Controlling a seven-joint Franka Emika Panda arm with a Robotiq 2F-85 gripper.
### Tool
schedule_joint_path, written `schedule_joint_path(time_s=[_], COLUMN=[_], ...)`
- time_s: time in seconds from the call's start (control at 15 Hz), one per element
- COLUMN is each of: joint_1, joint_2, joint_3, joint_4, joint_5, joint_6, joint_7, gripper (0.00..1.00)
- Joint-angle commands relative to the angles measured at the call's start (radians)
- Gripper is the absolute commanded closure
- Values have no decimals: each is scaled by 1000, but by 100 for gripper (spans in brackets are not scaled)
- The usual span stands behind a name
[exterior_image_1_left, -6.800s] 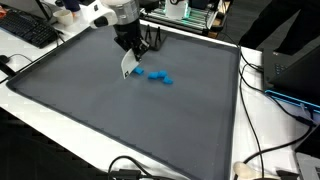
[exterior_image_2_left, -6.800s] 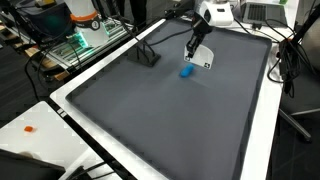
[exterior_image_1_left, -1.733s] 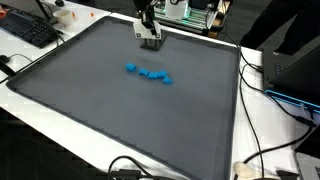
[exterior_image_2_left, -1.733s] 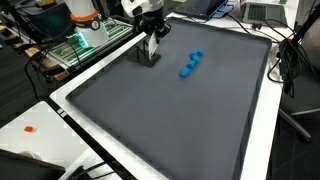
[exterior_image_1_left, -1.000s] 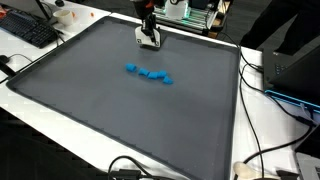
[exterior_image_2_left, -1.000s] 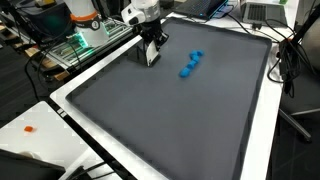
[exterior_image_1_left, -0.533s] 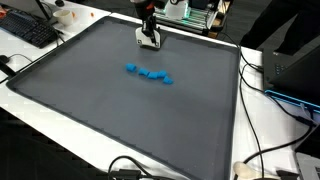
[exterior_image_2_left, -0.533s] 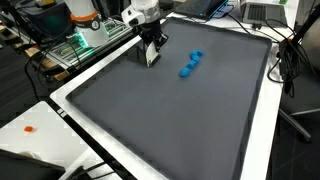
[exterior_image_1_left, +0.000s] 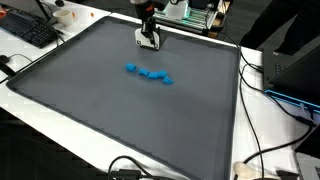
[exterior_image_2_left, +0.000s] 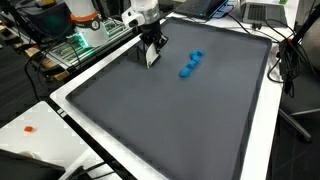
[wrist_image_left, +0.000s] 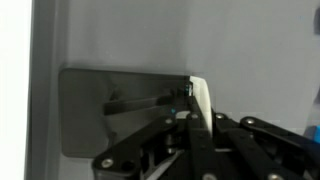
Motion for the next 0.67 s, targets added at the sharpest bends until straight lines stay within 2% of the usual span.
schedule_joint_path(time_s=[0.0, 0.2, 0.27, 0.4, 0.6], joint_1=[4, 2, 1, -1, -2], joint_2=[9, 3, -1, -7, -19], joint_3=[7, 5, 4, 2, -1], joint_4=[-24, -25, -25, -26, -28], joint_5=[27, 17, 13, 5, -5], joint_6=[43, 30, 21, 15, 6], joint_7=[17, 26, 26, 27, 30], gripper=[99, 99, 75, 64, 42])
